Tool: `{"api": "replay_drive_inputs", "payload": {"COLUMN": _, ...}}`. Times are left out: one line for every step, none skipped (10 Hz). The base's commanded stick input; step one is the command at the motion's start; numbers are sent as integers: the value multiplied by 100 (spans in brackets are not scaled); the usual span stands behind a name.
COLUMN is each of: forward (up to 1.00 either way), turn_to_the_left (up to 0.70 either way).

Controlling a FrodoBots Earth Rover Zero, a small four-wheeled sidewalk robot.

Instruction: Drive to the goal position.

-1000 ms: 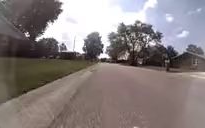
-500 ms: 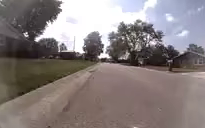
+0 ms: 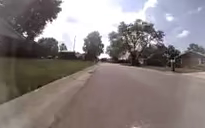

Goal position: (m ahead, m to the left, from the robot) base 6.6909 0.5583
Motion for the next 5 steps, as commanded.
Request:
{"api": "replay_drive_inputs", "payload": {"forward": 100, "turn_to_the_left": 0}}
{"api": "replay_drive_inputs", "payload": {"forward": 100, "turn_to_the_left": 0}}
{"api": "replay_drive_inputs", "payload": {"forward": 100, "turn_to_the_left": 0}}
{"api": "replay_drive_inputs", "payload": {"forward": 100, "turn_to_the_left": 0}}
{"api": "replay_drive_inputs", "payload": {"forward": 100, "turn_to_the_left": 0}}
